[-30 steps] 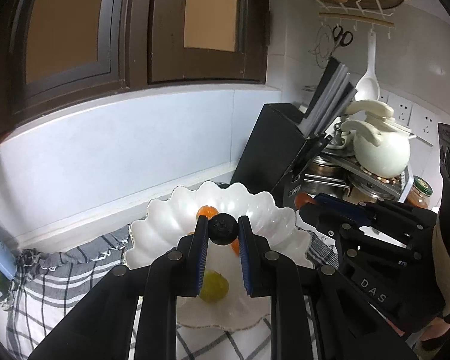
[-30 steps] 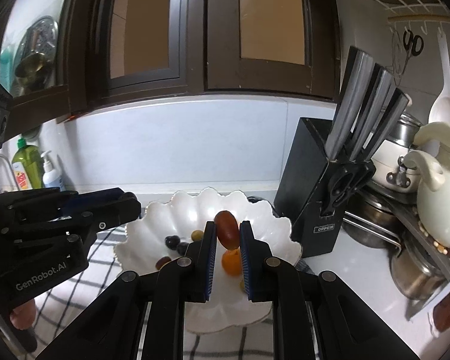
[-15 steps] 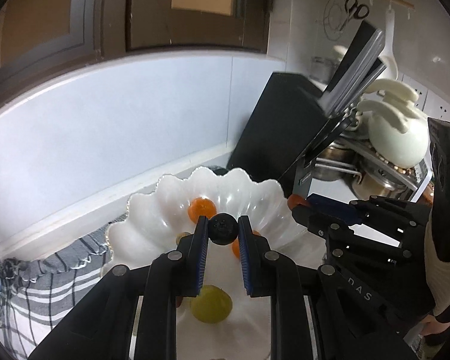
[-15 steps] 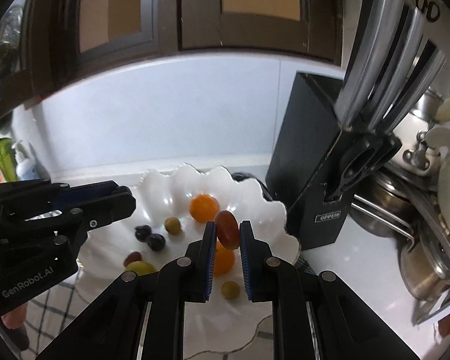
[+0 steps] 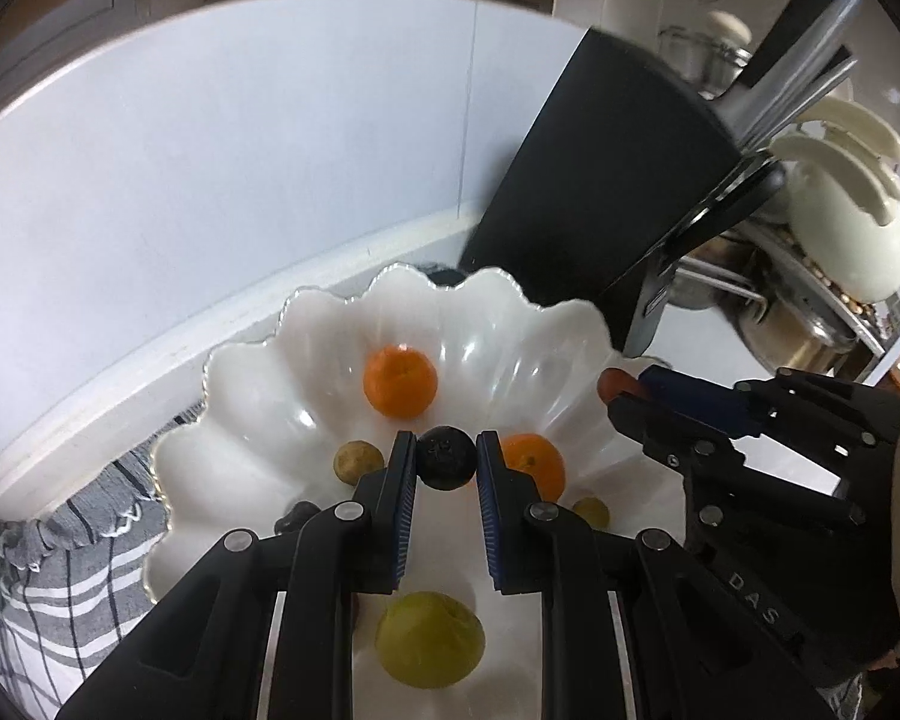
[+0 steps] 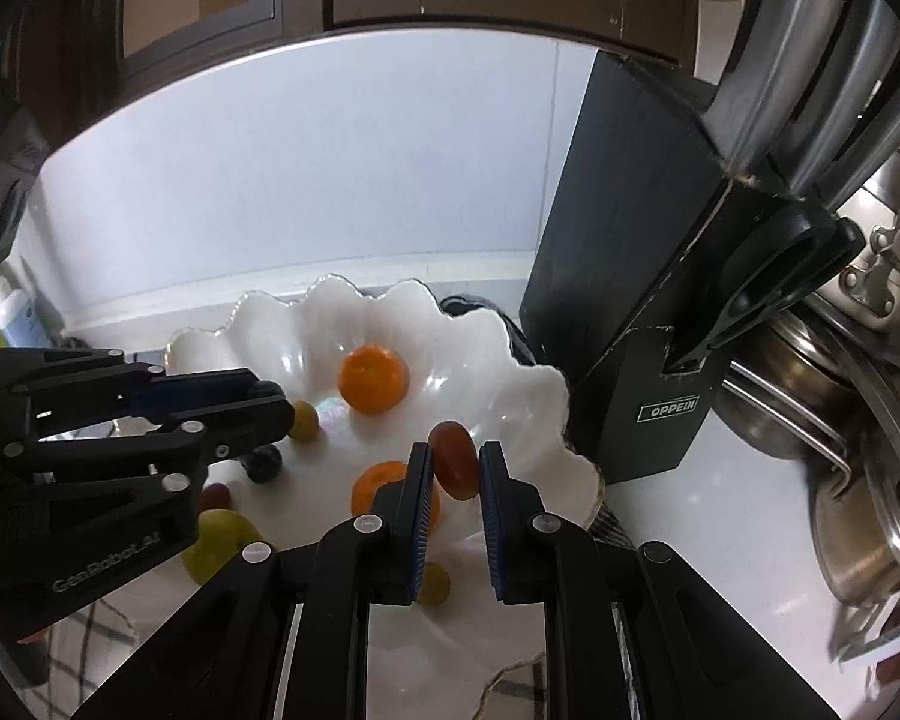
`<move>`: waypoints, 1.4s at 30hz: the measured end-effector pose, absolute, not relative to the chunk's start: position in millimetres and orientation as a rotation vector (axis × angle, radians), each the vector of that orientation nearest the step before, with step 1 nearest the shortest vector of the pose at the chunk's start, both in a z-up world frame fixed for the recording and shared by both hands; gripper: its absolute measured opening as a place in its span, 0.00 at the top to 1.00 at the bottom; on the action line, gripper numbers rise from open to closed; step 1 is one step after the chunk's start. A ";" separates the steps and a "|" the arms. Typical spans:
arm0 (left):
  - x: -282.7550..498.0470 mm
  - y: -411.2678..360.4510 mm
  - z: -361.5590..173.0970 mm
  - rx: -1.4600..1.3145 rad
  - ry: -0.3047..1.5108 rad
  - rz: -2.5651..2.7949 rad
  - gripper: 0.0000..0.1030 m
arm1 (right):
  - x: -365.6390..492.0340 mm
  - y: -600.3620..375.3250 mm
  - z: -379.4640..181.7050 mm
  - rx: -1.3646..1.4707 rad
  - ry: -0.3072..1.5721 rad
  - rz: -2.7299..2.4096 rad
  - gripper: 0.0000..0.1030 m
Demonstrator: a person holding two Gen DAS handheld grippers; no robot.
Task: Organize fruits
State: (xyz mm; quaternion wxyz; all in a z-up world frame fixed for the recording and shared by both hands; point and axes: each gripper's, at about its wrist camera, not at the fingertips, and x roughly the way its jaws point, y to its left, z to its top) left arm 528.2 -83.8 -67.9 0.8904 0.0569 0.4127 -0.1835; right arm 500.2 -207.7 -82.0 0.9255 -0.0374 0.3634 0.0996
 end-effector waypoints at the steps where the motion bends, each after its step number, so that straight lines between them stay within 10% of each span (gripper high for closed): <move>1: 531.0 -84.2 -71.0 0.112 0.871 -0.377 0.79 | 501.7 -207.5 -83.4 -0.080 0.750 0.202 0.83; 7: 533.1 -84.5 -77.4 0.113 0.906 -0.355 0.54 | 504.1 -209.7 -89.5 -0.073 0.772 0.193 0.80; 10: 527.7 -78.8 -73.9 0.119 0.899 -0.326 0.47 | 501.6 -212.7 -90.1 -0.065 0.776 0.166 0.62; 27: 399.6 -22.1 -12.1 0.168 0.583 -0.055 0.03 | 389.1 -203.6 -38.7 -0.012 0.618 0.069 0.25; 42: 290.6 26.4 21.8 0.133 0.471 -0.160 0.00 | 273.0 -165.7 5.5 0.011 0.472 0.004 0.18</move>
